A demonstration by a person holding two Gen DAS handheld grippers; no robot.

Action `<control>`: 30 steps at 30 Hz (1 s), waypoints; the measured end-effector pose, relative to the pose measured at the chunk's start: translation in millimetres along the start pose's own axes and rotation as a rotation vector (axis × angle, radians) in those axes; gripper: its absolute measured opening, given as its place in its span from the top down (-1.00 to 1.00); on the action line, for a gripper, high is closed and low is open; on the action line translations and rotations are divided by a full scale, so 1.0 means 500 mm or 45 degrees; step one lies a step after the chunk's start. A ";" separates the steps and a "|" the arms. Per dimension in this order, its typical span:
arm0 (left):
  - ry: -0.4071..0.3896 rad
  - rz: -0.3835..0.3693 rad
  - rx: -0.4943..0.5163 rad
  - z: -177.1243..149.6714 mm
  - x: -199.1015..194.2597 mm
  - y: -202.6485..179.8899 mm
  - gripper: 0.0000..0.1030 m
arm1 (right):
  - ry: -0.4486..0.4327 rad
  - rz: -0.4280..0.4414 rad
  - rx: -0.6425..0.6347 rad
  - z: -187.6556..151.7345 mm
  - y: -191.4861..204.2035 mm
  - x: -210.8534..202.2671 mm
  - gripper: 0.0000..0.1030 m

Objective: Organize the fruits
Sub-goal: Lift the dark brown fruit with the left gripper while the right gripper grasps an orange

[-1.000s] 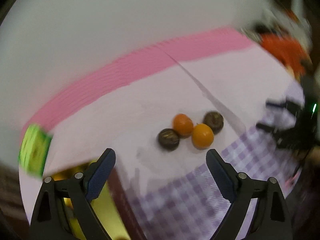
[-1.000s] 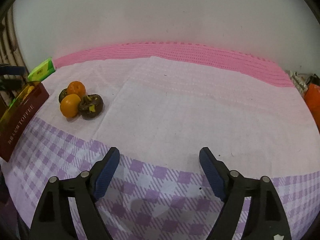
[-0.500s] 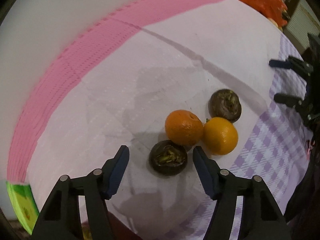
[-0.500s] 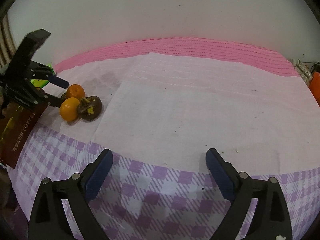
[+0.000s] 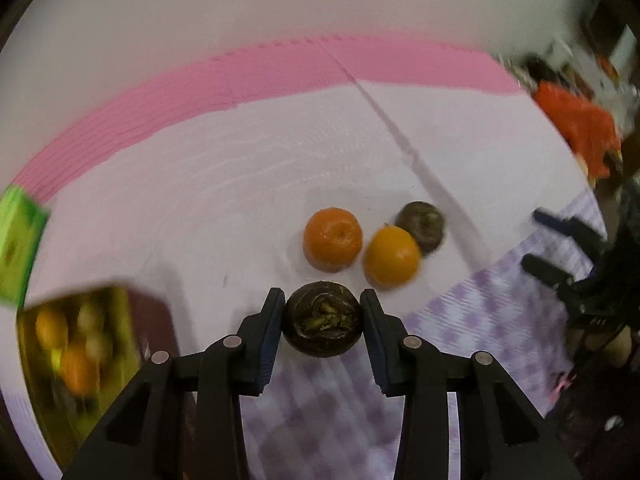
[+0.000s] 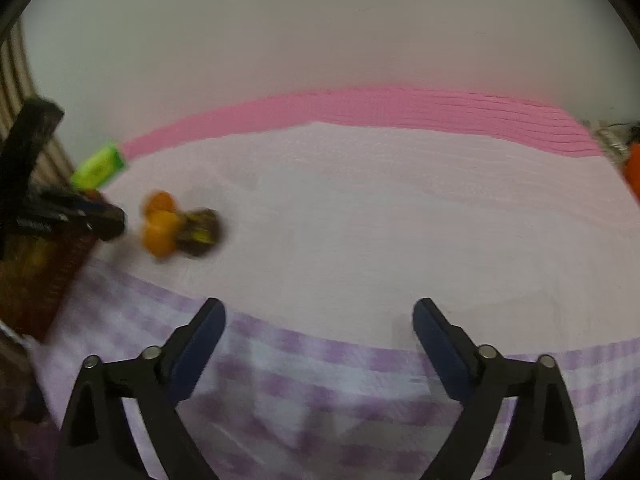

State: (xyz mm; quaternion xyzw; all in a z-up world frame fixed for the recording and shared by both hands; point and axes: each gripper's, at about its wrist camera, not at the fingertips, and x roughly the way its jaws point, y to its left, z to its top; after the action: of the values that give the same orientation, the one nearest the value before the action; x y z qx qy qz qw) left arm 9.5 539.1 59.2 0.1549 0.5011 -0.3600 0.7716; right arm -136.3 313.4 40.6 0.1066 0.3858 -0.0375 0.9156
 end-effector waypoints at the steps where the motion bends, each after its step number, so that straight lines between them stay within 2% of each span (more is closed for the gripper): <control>1: -0.015 -0.003 -0.040 -0.011 -0.015 -0.004 0.23 | 0.002 0.066 0.013 0.005 0.010 -0.002 -0.59; 4: -0.057 -0.028 -0.161 -0.043 -0.053 -0.010 0.23 | 0.025 0.274 -0.006 0.021 0.065 0.000 -0.31; 6: -0.076 -0.012 -0.202 -0.064 -0.068 -0.019 0.23 | 0.053 0.351 -0.052 0.031 0.107 0.013 -0.04; 9: -0.077 -0.024 -0.262 -0.090 -0.082 -0.024 0.23 | 0.090 0.396 -0.111 0.043 0.159 0.042 0.03; 12: -0.071 -0.029 -0.311 -0.119 -0.099 -0.023 0.23 | 0.114 0.444 -0.086 0.057 0.182 0.073 0.03; 19: -0.112 -0.038 -0.378 -0.144 -0.131 0.005 0.23 | 0.156 0.417 -0.011 0.084 0.195 0.133 0.03; 26: -0.146 -0.016 -0.370 -0.150 -0.150 0.001 0.22 | 0.183 0.309 -0.093 0.097 0.228 0.183 0.09; 29: -0.157 -0.021 -0.399 -0.157 -0.157 0.007 0.23 | 0.165 0.258 -0.159 0.099 0.238 0.191 0.34; 30: -0.162 -0.023 -0.413 -0.159 -0.160 0.010 0.23 | 0.162 0.253 -0.167 0.098 0.240 0.191 0.35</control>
State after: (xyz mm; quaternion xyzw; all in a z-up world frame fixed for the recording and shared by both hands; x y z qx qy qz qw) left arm -58.6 622.6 93.7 0.0006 0.5042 -0.2904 0.8133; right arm -17.2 420.6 25.6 0.0864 0.4325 0.0854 0.8934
